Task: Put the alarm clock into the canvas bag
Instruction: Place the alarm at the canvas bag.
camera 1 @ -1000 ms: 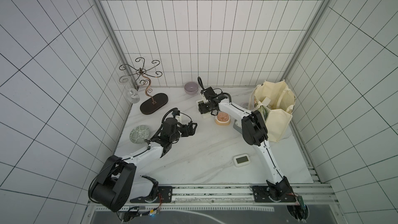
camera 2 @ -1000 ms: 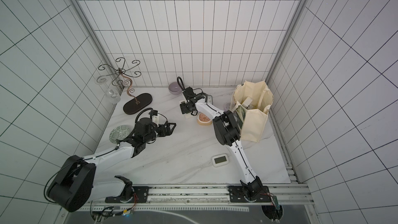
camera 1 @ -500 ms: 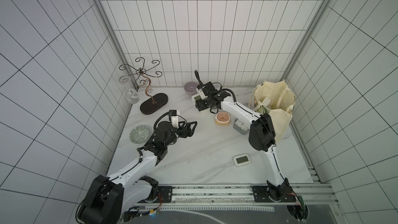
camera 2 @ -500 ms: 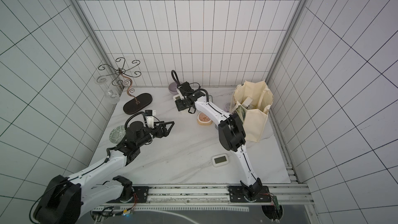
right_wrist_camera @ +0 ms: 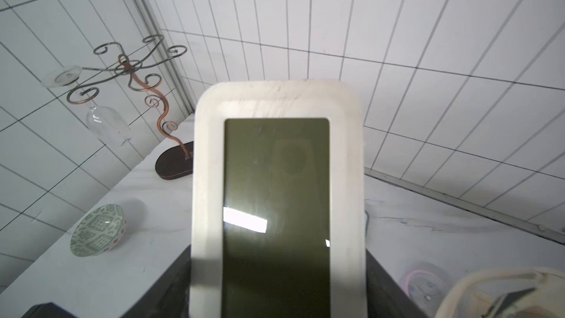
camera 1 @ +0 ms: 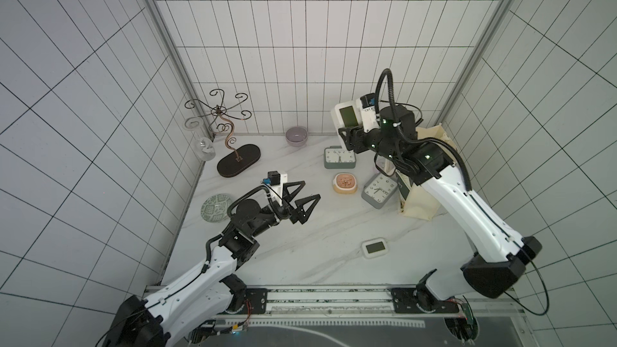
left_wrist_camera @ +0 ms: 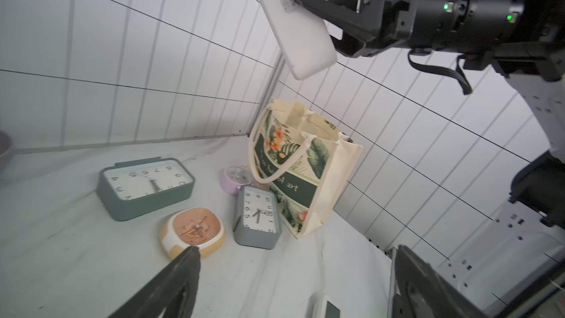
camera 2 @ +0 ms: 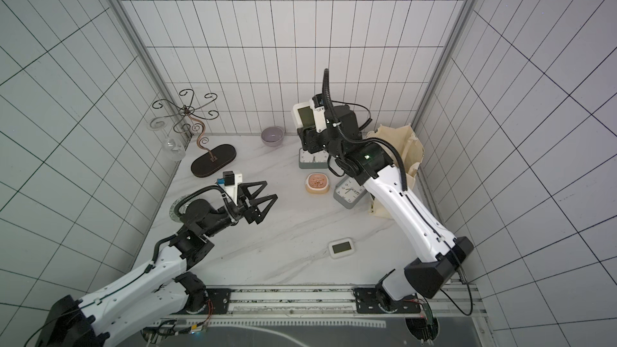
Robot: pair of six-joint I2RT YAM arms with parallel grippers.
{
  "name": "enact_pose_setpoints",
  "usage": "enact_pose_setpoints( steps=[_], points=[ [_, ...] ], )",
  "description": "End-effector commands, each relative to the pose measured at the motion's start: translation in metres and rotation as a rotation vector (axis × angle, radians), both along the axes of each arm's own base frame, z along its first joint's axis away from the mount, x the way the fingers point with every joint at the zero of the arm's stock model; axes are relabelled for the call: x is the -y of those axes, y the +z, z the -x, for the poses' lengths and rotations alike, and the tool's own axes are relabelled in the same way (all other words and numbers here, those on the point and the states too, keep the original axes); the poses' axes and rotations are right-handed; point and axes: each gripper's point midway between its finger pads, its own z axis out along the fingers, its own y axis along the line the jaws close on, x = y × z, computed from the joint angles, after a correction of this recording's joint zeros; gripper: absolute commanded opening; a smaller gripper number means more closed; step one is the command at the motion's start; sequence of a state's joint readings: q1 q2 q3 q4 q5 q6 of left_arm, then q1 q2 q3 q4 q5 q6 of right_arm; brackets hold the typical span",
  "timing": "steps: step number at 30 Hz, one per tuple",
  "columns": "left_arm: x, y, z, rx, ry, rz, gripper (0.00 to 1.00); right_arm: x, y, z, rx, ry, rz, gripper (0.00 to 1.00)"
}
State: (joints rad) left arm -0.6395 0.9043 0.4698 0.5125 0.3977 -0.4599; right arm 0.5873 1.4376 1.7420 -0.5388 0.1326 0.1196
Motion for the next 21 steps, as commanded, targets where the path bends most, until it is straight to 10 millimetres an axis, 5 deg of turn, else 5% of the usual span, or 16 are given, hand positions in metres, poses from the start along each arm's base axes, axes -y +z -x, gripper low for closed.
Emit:
enact_pose_setpoints(
  steps=[1,6,10,14,21],
  points=[
    [0.029,0.033,0.017,0.13,-0.101,0.028,0.97,0.063,0.0,-0.007,0.018,-0.167,-0.003,0.49],
    [0.069,0.047,0.017,0.155,-0.185,0.021,0.96,0.167,-0.008,-0.013,0.006,-0.41,-0.029,0.5],
    [0.086,0.055,0.008,0.143,-0.204,0.05,0.95,0.228,-0.04,-0.028,-0.073,-0.5,-0.077,0.5],
    [0.096,0.049,0.003,0.112,-0.224,0.049,0.94,0.257,-0.08,-0.051,-0.167,-0.529,-0.103,0.49],
    [0.093,0.03,-0.001,0.098,-0.186,0.015,0.94,0.269,-0.148,-0.09,-0.328,-0.525,-0.081,0.48]
  ],
)
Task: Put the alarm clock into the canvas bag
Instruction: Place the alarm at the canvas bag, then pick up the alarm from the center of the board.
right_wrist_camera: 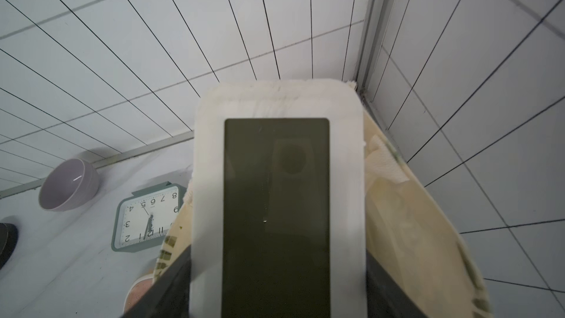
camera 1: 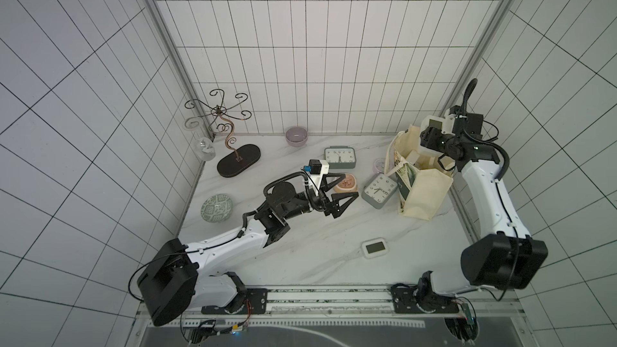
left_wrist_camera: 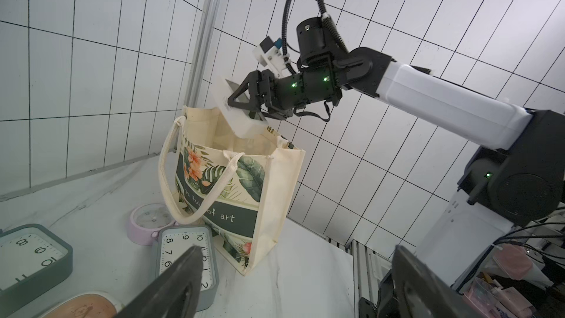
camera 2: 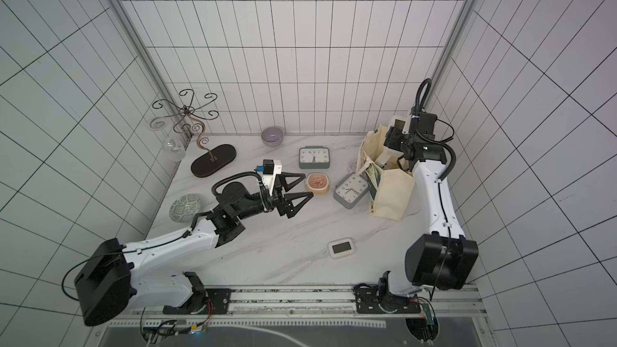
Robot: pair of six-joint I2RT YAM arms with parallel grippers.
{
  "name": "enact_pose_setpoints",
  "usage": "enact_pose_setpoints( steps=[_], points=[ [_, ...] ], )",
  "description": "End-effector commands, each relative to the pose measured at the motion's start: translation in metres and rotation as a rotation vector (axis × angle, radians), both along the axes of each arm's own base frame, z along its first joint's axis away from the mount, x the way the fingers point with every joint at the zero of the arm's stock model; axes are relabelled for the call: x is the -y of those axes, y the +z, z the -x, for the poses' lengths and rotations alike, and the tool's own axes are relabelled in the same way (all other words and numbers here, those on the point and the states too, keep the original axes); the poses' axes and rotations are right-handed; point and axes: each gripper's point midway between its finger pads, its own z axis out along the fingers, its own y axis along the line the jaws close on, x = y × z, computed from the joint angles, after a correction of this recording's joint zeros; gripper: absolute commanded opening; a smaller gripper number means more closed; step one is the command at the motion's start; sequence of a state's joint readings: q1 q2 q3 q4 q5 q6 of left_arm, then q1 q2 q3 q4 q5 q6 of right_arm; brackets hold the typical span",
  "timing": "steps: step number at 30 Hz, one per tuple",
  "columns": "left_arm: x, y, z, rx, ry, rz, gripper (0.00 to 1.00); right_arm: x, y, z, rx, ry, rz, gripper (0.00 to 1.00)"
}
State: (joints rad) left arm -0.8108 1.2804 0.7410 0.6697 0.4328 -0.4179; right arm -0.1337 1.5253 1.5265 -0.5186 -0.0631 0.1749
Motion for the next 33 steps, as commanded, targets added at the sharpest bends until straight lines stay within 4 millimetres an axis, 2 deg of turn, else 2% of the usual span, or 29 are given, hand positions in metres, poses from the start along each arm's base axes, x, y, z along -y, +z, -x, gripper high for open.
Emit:
enact_pose_setpoints(
  steps=[1,7,9,11,13,14,16,20,24,26,29,31,33],
  points=[
    [-0.003,-0.005,0.001,0.018,0.019,-0.006,0.94,-0.002,-0.031,-0.014,-0.049,0.042,-0.025,0.48],
    [-0.008,-0.025,-0.004,0.019,0.072,-0.068,0.94,0.002,-0.099,-0.018,-0.209,0.043,-0.019,0.5],
    [-0.008,-0.028,-0.006,0.019,0.077,-0.079,0.94,0.001,-0.115,-0.017,-0.254,0.054,-0.015,0.52],
    [-0.006,-0.034,-0.007,0.013,0.077,-0.091,0.94,0.002,-0.127,-0.017,-0.291,0.055,-0.007,0.57],
    [-0.005,-0.039,-0.007,0.004,0.07,-0.099,0.94,0.002,-0.132,-0.016,-0.31,0.062,0.0,0.68],
    [-0.004,-0.041,-0.007,0.0,0.067,-0.101,0.94,0.002,-0.13,-0.015,-0.309,0.065,0.005,0.75],
    [-0.004,-0.046,-0.008,-0.011,0.066,-0.106,0.94,0.002,-0.118,-0.014,-0.285,0.063,0.018,1.0],
    [-0.004,-0.05,-0.009,-0.024,0.072,-0.109,0.95,-0.004,-0.07,-0.006,-0.192,0.057,0.036,1.0],
    [-0.004,-0.051,-0.012,-0.028,0.084,-0.111,0.95,-0.011,-0.004,0.011,-0.039,0.044,0.054,1.0],
    [-0.005,-0.052,-0.013,-0.031,0.089,-0.115,0.95,-0.02,0.018,0.018,0.011,0.058,0.061,1.0],
    [-0.004,-0.055,-0.014,-0.035,0.092,-0.122,0.95,-0.041,0.024,0.018,0.013,0.104,0.082,0.99],
    [-0.004,-0.057,-0.014,-0.037,0.095,-0.126,0.95,-0.056,0.016,0.013,-0.009,0.142,0.08,0.99],
    [-0.005,-0.059,-0.015,-0.041,0.102,-0.131,0.95,-0.072,0.008,0.007,-0.023,0.173,0.075,0.95]
  ],
)
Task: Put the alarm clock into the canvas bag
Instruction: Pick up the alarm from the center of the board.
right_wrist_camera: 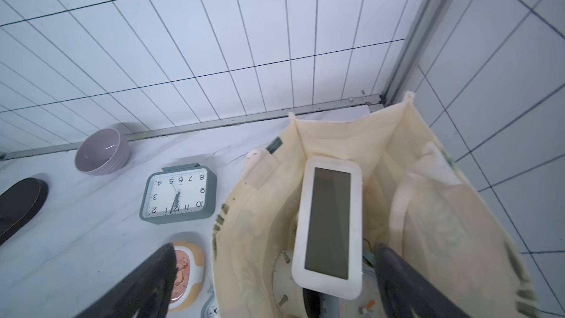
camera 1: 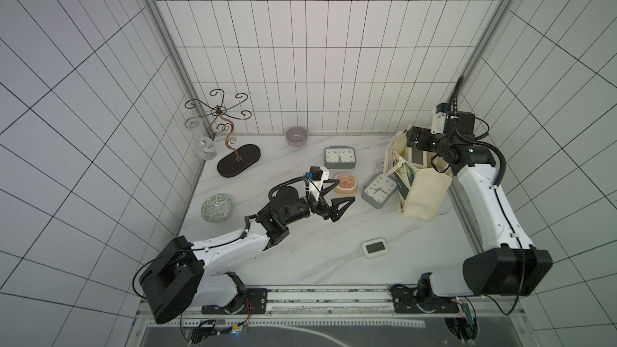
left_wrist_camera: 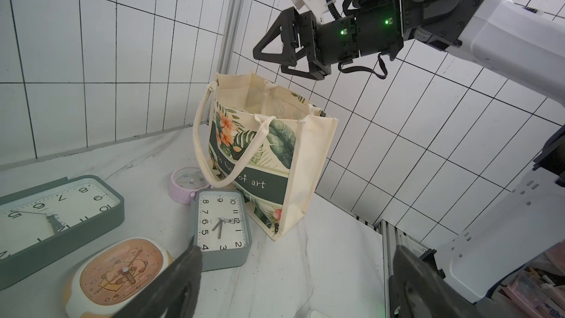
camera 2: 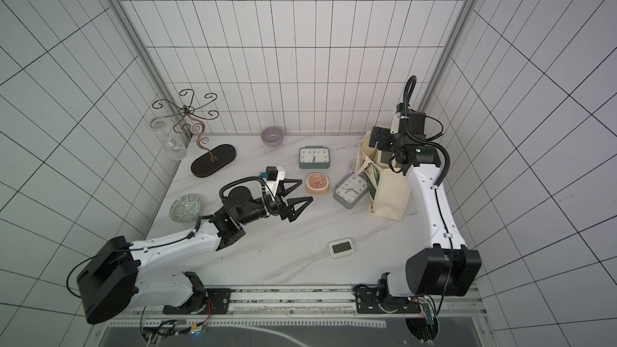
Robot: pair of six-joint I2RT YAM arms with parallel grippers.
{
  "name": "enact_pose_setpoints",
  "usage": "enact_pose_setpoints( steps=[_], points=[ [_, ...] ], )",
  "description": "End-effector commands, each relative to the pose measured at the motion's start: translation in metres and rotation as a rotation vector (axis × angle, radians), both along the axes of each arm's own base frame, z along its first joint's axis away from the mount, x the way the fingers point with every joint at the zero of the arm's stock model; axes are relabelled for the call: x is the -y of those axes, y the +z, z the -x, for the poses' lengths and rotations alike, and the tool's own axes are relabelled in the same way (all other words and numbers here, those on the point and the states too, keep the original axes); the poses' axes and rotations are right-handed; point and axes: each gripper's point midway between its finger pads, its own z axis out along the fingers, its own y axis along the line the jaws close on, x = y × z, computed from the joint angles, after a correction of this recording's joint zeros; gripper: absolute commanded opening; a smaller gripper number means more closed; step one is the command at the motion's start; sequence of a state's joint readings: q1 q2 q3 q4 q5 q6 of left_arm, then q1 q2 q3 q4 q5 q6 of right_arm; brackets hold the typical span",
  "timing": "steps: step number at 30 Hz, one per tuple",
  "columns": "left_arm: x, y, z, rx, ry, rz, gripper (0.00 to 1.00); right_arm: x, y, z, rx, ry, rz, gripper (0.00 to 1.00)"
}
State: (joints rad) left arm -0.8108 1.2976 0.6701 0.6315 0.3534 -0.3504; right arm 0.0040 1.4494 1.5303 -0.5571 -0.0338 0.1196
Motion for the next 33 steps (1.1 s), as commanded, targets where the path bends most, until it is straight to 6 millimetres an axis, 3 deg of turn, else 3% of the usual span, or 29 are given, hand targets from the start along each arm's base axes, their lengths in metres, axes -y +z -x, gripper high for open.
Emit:
enact_pose_setpoints(
  steps=[1,4,9,14,17,19,22,24,33],
  points=[
    [-0.001,-0.012,-0.003,-0.013,0.022,-0.023,0.95,-0.022,-0.021,-0.014,-0.065,0.042,0.01,0.92],
    [-0.002,-0.013,-0.003,-0.015,0.029,-0.028,0.95,-0.04,-0.032,-0.025,-0.077,0.077,0.001,0.81],
    [-0.004,-0.016,-0.004,-0.013,0.037,-0.036,0.95,-0.056,-0.049,-0.038,-0.113,0.099,0.012,0.77],
    [-0.006,-0.016,-0.004,-0.005,0.05,-0.046,0.95,-0.061,-0.064,-0.038,-0.152,0.105,0.049,0.69],
    [-0.009,-0.017,-0.004,-0.003,0.061,-0.052,0.95,-0.062,-0.065,-0.034,-0.156,0.11,0.084,0.59],
    [-0.01,-0.017,-0.004,-0.005,0.064,-0.053,0.95,-0.063,-0.062,-0.029,-0.148,0.119,0.1,0.45],
    [-0.01,-0.017,-0.003,-0.007,0.064,-0.053,0.95,-0.058,-0.059,-0.02,-0.145,0.106,0.126,0.1],
    [-0.013,-0.018,-0.004,-0.012,0.077,-0.058,0.95,-0.053,-0.059,-0.013,-0.143,0.091,0.139,0.0],
    [-0.024,-0.016,-0.006,-0.013,0.126,-0.081,0.95,-0.038,-0.055,0.032,-0.15,0.055,0.16,0.0]
  ],
)
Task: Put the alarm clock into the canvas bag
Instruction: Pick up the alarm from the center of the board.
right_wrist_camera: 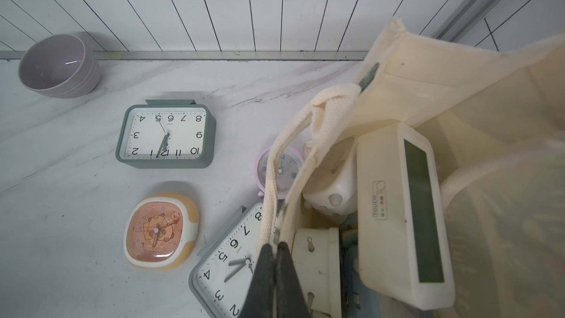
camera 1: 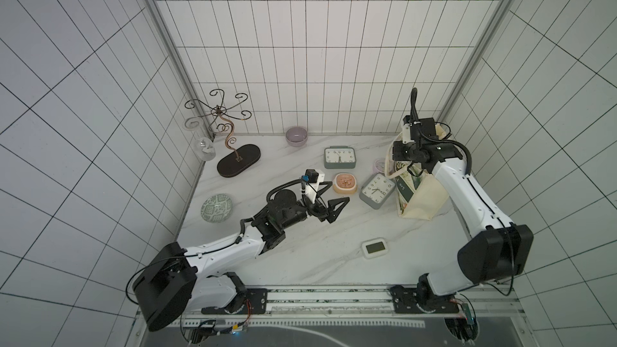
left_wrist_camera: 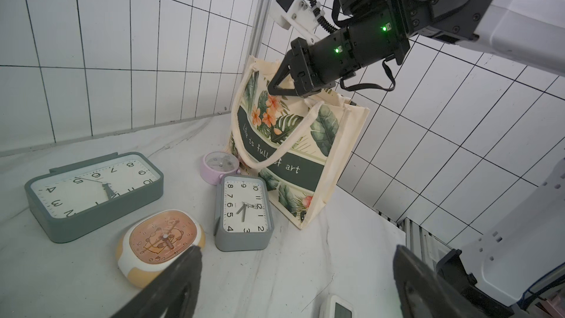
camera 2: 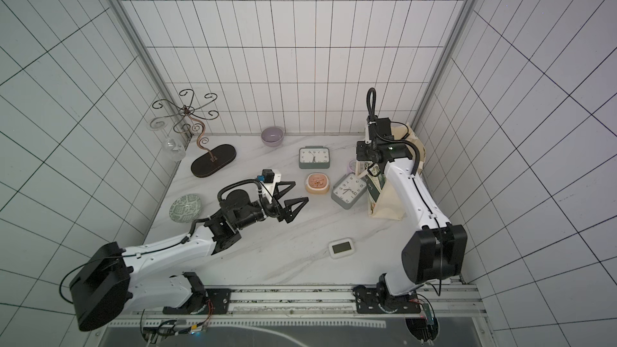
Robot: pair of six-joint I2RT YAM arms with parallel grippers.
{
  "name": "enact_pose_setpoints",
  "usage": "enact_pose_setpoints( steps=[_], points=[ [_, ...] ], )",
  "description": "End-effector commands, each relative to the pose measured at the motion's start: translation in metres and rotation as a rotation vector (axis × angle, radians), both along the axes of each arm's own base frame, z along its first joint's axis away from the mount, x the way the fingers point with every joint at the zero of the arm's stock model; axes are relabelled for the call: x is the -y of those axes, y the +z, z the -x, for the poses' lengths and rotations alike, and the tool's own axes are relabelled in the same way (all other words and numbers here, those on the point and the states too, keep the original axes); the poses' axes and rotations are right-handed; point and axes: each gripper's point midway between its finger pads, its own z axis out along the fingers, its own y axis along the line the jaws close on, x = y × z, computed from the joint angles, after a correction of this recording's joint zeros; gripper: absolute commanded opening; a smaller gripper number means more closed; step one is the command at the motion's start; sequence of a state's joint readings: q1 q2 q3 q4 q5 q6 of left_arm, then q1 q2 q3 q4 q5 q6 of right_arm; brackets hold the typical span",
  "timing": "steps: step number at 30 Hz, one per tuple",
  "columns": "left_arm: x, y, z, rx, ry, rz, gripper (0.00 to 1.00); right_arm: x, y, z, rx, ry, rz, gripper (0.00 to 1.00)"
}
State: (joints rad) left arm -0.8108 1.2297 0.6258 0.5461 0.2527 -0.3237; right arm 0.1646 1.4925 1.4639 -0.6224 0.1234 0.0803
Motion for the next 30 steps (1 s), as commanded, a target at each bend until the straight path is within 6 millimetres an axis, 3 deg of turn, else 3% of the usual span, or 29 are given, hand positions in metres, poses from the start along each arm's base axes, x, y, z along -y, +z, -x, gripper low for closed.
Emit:
enact_pose_setpoints(
  steps=[1,8,11,16,20,22,26,30],
  points=[
    [-0.007,-0.003,0.0,0.005,0.031,-0.037,0.95,0.005,0.002,0.028,0.014,-0.004,0.016,0.0],
    [-0.021,-0.018,0.005,-0.028,0.064,-0.058,0.95,0.005,-0.011,0.048,-0.022,-0.001,0.001,0.03],
    [-0.026,-0.021,0.007,-0.033,0.077,-0.064,0.95,0.003,0.001,0.05,0.005,0.007,-0.008,0.44],
    [-0.038,-0.023,0.005,-0.029,0.115,-0.088,0.96,-0.015,0.045,0.053,0.094,0.027,-0.029,0.99],
    [-0.053,-0.037,0.0,-0.076,0.187,-0.129,0.97,-0.045,0.074,0.067,0.173,0.107,-0.028,1.0],
    [-0.06,-0.044,-0.003,-0.104,0.204,-0.145,0.97,-0.066,0.077,0.078,0.196,0.198,-0.049,0.99],
    [-0.074,-0.057,-0.003,-0.165,0.226,-0.16,0.97,-0.106,0.054,0.103,0.172,0.424,-0.057,1.0],
    [-0.078,-0.067,0.004,-0.194,0.211,-0.155,0.97,-0.119,0.018,0.127,0.142,0.584,0.03,0.98]
  ],
)
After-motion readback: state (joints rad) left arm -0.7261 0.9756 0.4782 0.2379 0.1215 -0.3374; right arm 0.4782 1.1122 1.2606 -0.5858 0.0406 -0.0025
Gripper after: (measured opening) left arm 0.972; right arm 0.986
